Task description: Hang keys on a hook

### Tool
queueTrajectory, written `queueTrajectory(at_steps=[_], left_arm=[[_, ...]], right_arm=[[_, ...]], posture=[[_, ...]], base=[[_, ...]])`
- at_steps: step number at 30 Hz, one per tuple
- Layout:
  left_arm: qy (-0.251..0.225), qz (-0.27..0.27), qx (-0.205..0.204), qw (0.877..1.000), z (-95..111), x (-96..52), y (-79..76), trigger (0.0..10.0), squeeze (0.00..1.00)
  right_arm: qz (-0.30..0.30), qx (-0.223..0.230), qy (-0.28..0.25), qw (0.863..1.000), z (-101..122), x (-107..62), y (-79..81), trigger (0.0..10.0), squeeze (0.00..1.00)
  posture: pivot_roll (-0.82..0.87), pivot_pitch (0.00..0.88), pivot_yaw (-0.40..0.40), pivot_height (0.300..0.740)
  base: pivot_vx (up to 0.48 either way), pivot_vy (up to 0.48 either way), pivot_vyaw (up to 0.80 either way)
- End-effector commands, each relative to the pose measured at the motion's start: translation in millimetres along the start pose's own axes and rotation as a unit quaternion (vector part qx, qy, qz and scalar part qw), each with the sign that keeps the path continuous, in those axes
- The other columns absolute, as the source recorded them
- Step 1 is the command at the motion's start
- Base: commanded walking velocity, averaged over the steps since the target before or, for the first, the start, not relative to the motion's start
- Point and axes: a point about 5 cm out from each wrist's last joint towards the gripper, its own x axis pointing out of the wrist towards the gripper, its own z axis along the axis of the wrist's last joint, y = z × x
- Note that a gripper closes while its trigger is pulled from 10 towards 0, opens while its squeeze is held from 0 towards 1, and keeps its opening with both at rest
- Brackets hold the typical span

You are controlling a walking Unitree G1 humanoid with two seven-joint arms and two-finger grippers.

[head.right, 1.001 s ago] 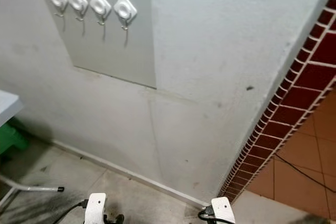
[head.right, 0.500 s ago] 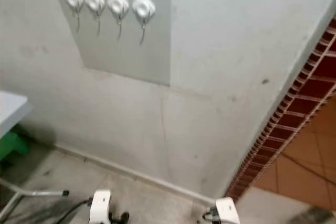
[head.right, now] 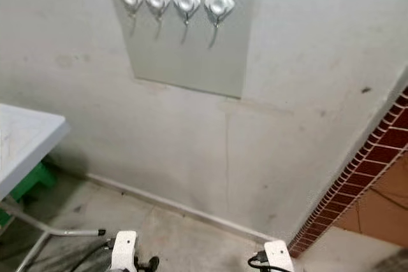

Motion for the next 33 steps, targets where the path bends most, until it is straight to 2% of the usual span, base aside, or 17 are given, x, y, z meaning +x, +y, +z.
queueTrajectory(at_steps=[1,12,33], left_arm=[[0.001,0.009,0.007,1.0,0.5,-0.8,6.2,10.0,0.0],[0.0,0.01,0.004,1.0,-0.5,-1.1,6.6,10.0,0.0],[0.0,0.01,0.006,1.0,-0.9,-1.3,6.7,10.0,0.0]], right_arm=[[0.007,0.001,-0.005,1.0,2.8,1.4,5.9,10.0,0.0],[0.008,-0.007,-0.002,1.0,1.9,1.4,6.9,10.0,0.0],[0.012,-0.018,-0.004,1.0,3.4,1.9,9.1,10.0,0.0]], posture=[[-0.11,0.0,0.03,0.74],[-0.11,0.0,0.034,0.74],[-0.11,0.0,0.033,0.74]], base=[[0.0,0.0,0.0],[0.0,0.0,0.04],[0.0,0.0,0.8]])
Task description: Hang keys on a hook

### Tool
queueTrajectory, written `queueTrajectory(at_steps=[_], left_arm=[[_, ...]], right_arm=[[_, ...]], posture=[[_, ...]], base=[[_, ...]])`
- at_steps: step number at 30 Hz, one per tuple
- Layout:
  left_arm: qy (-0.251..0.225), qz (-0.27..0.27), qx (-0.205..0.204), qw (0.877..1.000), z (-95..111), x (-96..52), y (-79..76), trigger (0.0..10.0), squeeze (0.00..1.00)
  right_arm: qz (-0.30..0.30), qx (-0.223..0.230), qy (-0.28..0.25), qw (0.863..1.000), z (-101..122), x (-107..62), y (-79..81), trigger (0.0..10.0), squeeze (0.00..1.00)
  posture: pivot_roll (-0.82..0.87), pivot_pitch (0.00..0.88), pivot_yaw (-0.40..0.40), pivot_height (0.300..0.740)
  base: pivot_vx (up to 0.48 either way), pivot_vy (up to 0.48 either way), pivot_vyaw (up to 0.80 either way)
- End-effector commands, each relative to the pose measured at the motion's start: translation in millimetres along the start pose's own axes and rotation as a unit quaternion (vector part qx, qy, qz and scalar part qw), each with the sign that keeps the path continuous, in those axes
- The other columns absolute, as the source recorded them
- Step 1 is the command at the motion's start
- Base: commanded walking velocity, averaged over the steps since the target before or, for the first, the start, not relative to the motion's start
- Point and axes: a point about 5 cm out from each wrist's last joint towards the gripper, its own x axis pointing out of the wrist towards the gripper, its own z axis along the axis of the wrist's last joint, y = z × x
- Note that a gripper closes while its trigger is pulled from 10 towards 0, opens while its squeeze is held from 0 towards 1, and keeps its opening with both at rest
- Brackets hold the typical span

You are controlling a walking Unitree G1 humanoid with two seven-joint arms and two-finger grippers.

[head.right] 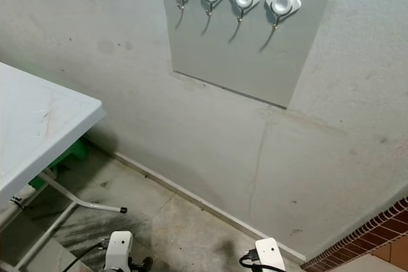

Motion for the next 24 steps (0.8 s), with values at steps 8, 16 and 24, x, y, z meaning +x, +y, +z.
queueTrajectory(at_steps=[8,16,24], left_arm=[[-0.001,0.005,0.007,1.0,-0.2,-0.8,4.1,10.0,0.0],[0.003,0.005,0.009,1.0,-2.8,-1.3,4.4,10.0,0.0],[0.003,0.003,0.008,1.0,-3.4,-1.1,2.5,10.0,0.0]], right_arm=[[0.004,-0.004,0.002,1.0,-0.1,0.3,2.2,10.0,0.0],[0.005,-0.009,0.004,1.0,-1.1,-0.1,1.4,10.0,0.0],[0.007,-0.014,0.004,1.0,-1.2,-0.2,1.0,10.0,0.0]], posture=[[-0.1,0.0,0.03,0.74],[-0.1,0.0,0.029,0.74],[-0.1,0.0,0.021,0.74]], base=[[0.0,0.0,0.8],[0.0,0.0,0.8],[0.0,0.0,0.8]])
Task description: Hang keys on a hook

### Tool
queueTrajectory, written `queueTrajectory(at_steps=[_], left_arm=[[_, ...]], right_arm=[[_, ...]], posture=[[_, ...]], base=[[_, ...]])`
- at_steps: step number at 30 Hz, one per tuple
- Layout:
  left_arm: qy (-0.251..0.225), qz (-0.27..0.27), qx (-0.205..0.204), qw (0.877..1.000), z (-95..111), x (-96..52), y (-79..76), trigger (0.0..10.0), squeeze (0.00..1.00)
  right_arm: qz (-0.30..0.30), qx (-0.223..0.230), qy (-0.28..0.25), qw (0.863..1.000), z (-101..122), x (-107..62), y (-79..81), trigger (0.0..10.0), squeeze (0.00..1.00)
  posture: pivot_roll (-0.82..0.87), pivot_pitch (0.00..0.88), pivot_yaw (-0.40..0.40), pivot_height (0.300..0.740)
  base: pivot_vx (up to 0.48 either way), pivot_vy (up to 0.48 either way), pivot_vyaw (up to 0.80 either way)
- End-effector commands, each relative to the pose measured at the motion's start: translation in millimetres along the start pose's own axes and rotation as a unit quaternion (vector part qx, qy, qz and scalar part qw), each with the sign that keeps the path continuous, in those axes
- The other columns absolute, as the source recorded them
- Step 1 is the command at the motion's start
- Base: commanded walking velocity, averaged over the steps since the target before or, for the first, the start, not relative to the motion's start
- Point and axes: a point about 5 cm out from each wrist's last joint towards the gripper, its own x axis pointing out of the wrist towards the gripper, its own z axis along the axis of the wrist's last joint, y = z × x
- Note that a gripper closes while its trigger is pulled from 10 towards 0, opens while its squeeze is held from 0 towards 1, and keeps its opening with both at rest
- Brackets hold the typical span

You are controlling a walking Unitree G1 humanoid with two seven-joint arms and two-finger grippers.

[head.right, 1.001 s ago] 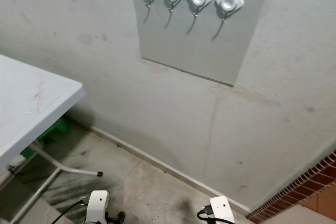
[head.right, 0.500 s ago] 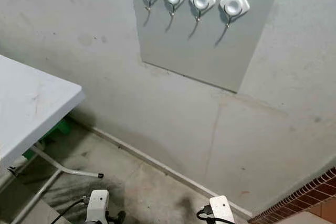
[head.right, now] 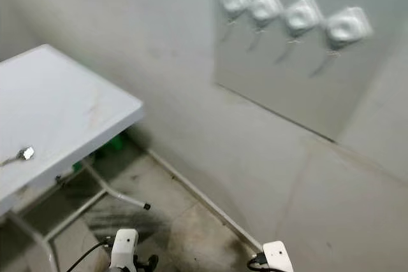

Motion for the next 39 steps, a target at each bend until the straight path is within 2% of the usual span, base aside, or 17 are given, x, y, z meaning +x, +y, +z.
queueTrajectory(at_steps=[1,26,33,34,35,36,39], left_arm=[[0.003,0.004,0.005,1.0,0.0,-0.3,2.7,10.0,0.0],[0.001,0.003,0.003,1.0,1.1,0.0,1.9,10.0,0.0],[-0.001,0.003,0.002,1.0,2.6,0.3,1.8,10.0,0.0],[-0.002,0.003,0.002,1.0,3.1,0.4,1.8,10.0,0.0],[-0.002,0.003,0.001,1.0,3.3,0.4,1.9,10.0,0.0],[-0.003,0.003,0.001,1.0,3.7,0.5,1.7,10.0,0.0],[-0.004,0.003,0.002,1.0,4.3,0.7,1.1,10.0,0.0]], right_arm=[[0.011,-0.003,0.005,1.0,-4.1,-0.2,7.0,10.0,0.0],[0.009,-0.004,0.004,1.0,-4.6,-0.9,4.1,10.0,0.0],[0.01,0.039,-0.004,0.999,-2.3,-0.4,3.9,10.0,0.0],[0.006,0.045,-0.003,0.999,-2.2,-0.3,3.2,10.0,0.53],[0.002,0.043,-0.002,0.999,-2.3,-0.3,2.4,10.0,0.53],[0.004,0.047,-0.008,0.999,-0.7,-0.2,2.3,10.0,1.0],[0.001,0.039,-0.004,0.999,-1.0,0.0,2.3,10.0,1.0]], posture=[[-0.1,0.0,0.021,0.74],[-0.1,0.0,0.015,0.74],[-0.1,0.0,0.017,0.74],[-0.1,0.0,0.018,0.74],[-0.1,0.0,0.018,0.74],[-0.1,0.0,0.019,0.74],[-0.1,0.0,0.021,0.74]], base=[[0.0,0.0,0.8],[0.0,0.0,0.8],[0.0,0.0,0.23],[0.0,0.0,0.0],[0.0,0.0,0.0],[0.0,0.0,0.0],[0.0,0.0,0.0]])
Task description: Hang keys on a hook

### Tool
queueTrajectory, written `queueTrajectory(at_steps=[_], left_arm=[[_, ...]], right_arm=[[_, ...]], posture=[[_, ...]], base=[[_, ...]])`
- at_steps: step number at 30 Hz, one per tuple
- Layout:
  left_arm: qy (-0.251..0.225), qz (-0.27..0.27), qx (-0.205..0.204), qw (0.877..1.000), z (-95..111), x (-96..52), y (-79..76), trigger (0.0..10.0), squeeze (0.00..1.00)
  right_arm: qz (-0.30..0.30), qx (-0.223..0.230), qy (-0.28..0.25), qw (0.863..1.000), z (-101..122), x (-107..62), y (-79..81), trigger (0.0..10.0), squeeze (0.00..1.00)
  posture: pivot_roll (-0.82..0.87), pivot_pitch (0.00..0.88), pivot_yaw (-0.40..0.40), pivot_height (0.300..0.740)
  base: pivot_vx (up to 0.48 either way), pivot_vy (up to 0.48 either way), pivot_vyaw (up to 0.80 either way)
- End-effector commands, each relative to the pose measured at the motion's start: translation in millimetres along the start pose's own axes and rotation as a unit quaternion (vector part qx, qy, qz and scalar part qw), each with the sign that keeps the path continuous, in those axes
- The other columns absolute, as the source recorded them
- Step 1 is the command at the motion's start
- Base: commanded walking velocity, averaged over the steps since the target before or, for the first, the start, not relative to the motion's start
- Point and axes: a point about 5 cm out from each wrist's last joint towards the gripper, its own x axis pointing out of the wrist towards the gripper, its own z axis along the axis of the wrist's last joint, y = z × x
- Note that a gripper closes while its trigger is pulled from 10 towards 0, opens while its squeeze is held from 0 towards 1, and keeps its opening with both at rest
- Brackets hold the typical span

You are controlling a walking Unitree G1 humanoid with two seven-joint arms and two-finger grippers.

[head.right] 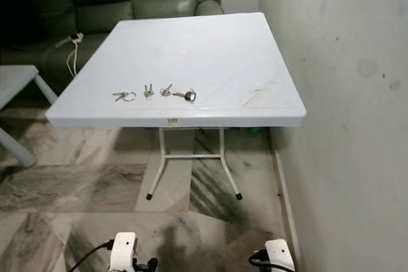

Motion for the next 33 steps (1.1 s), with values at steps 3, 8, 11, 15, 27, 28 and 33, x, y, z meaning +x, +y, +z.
queueTrajectory(at_steps=[3,8,11,15,27,28,33], left_arm=[[-0.005,0.003,0.002,1.0,4.1,0.5,1.6,10.0,0.0],[-0.01,0.002,0.002,1.0,7.1,1.0,1.2,10.0,0.0],[-0.012,0.002,0.002,1.0,8.0,1.1,1.1,10.0,0.0],[-0.013,0.002,0.003,1.0,9.5,1.4,0.9,10.0,0.0],[-0.019,-0.001,0.004,1.0,12.6,2.5,-3.6,10.0,0.0],[-0.02,0.0,0.004,1.0,12.5,2.4,-3.4,10.0,0.0],[-0.023,0.001,0.008,1.0,13.0,2.2,-2.4,10.0,0.0]], right_arm=[[0.001,0.009,0.0,1.0,0.1,0.5,2.5,10.0,1.0],[0.005,0.019,-0.002,1.0,0.0,0.4,3.0,10.0,1.0],[0.006,0.022,-0.003,1.0,-0.2,0.4,3.3,10.0,1.0],[0.009,0.025,-0.005,1.0,0.8,0.7,4.5,10.0,1.0],[0.01,0.023,-0.007,1.0,1.6,0.6,3.4,10.0,1.0],[0.01,0.025,-0.008,1.0,1.8,0.6,3.3,10.0,1.0],[0.011,0.026,-0.01,1.0,2.4,0.6,2.8,10.0,1.0]], posture=[[-0.1,0.0,0.021,0.74],[-0.1,0.0,0.023,0.74],[-0.1,0.0,0.024,0.74],[-0.1,0.0,0.024,0.74],[-0.1,0.0,0.018,0.74],[-0.1,0.0,0.018,0.74],[-0.1,0.0,0.015,0.74]], base=[[0.0,0.0,0.0],[0.0,0.0,0.0],[0.0,0.0,0.0],[0.0,0.0,0.0],[0.0,0.0,0.0],[0.0,0.0,0.0],[0.0,0.0,0.0]])
